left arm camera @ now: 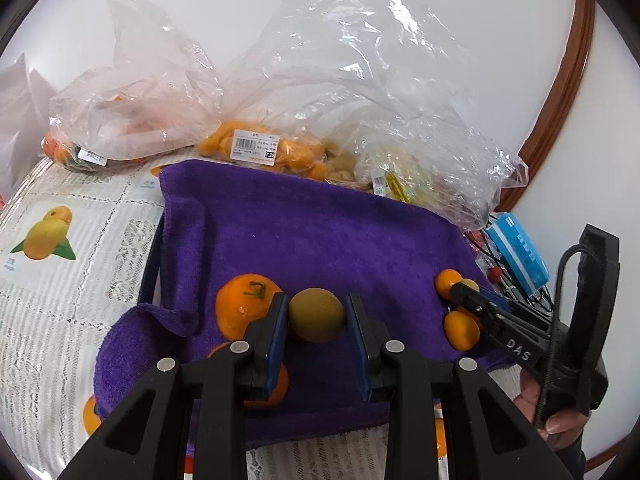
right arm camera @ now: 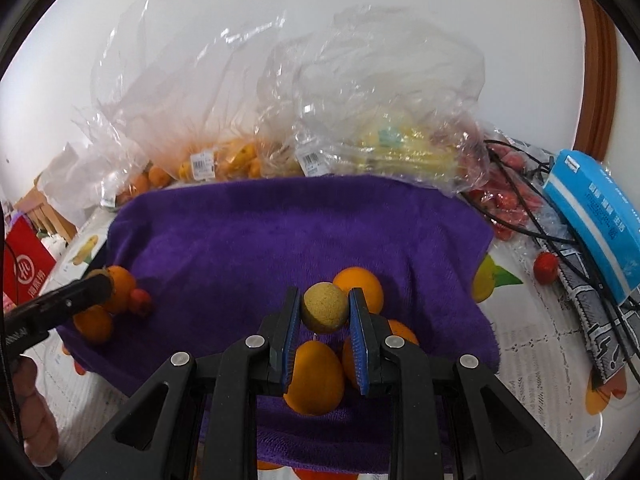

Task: Organize fruits
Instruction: 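Lower the yellow-brown fruit onto the towel and open the right tool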

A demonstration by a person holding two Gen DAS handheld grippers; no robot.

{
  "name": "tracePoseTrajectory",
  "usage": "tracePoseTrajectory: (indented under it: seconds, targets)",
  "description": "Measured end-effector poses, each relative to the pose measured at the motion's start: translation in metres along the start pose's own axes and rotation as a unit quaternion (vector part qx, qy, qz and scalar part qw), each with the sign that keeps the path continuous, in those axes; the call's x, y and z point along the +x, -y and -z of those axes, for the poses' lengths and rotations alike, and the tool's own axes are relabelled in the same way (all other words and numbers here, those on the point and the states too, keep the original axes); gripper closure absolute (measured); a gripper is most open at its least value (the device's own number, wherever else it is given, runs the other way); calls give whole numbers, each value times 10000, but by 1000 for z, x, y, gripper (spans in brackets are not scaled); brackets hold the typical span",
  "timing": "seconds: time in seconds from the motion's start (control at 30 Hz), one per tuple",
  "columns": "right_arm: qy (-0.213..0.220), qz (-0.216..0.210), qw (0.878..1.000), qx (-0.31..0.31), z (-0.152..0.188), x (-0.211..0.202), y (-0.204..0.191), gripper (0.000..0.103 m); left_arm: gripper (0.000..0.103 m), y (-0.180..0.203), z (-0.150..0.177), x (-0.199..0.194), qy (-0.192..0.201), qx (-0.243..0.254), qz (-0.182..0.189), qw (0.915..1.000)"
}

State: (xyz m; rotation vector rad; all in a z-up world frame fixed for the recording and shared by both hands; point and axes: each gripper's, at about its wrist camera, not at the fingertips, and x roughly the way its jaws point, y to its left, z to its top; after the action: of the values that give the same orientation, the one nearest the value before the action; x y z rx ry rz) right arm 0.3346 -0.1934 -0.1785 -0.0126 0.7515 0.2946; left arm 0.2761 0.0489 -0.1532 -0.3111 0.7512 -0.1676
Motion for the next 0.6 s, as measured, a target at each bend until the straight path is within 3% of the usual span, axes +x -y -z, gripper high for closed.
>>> tracePoseTrajectory:
  seconds: [0.43, 0.6]
  targets:
    - [185, 64, 9997, -139, 6, -6, -2, 79, 75, 10, 8, 8, -117, 216, -44, 9997]
    - [232, 30, 9997, -44, 4, -11, 1, 75, 75, 16, 10, 10, -152, 406, -55, 9990]
